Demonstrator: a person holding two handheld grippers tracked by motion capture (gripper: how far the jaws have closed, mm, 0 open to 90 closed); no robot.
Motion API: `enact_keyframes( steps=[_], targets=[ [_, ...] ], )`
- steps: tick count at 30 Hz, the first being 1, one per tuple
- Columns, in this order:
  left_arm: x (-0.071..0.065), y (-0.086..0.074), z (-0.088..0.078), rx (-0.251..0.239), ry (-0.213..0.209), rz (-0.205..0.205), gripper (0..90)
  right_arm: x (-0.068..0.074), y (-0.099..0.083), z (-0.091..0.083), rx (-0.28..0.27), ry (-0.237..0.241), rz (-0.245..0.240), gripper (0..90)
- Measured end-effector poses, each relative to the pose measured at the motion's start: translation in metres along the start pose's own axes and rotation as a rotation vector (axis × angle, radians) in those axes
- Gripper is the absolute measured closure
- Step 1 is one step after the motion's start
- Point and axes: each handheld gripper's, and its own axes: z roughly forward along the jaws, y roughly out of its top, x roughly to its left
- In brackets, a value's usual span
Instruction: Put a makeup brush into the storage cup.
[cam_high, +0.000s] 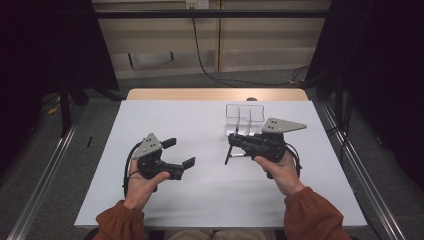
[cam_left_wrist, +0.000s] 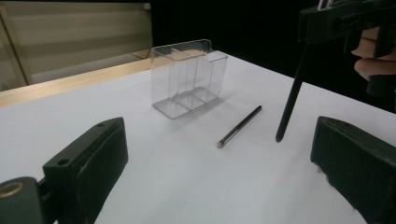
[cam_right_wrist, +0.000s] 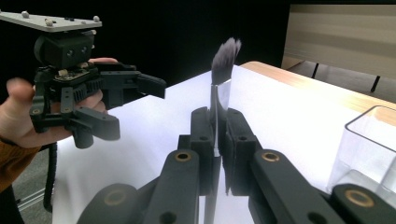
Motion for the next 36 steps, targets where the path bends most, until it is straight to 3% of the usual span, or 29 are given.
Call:
enact_keyframes(
  steps=[5,6,11,13,18,22,28,32,36],
  targets=[
    [0.008,-0.006,-0.012,-0.003,0.015,0.011,4.1,-0.006,0.001,-0.005,-0.008,-0.023,0.008,83.9],
    [0.01,-0.007,-0.015,-0.006,0.042,0.029,4.1,-0.008,0.001,-0.005,-0.011,-0.025,0.013,83.9],
    [0.017,-0.012,-0.027,-0.021,0.114,0.008,4.1,-0.012,0.004,-0.007,-0.013,-0.046,0.015,83.9],
    [0.018,-0.014,-0.034,-0.019,0.125,-0.015,4.0,-0.013,0.005,-0.006,-0.015,-0.052,0.011,83.9],
    [0.022,-0.021,-0.048,-0.015,0.155,-0.017,3.8,-0.019,0.01,-0.006,-0.02,-0.08,0.004,83.9],
    [0.029,-0.027,-0.057,-0.033,0.207,-0.041,1.7,-0.022,0.013,-0.005,-0.024,-0.092,-0.004,83.8],
    [0.033,-0.034,-0.064,-0.065,0.226,-0.034,1.7,-0.025,0.019,-0.002,-0.026,-0.1,-0.017,83.9],
    [0.035,-0.039,-0.065,-0.06,0.232,-0.04,1.7,-0.031,0.023,-0.001,-0.028,-0.115,-0.016,83.8],
    [0.039,-0.043,-0.069,-0.066,0.271,-0.051,1.9,-0.036,0.025,-0.004,-0.035,-0.136,-0.023,83.8]
  ],
)
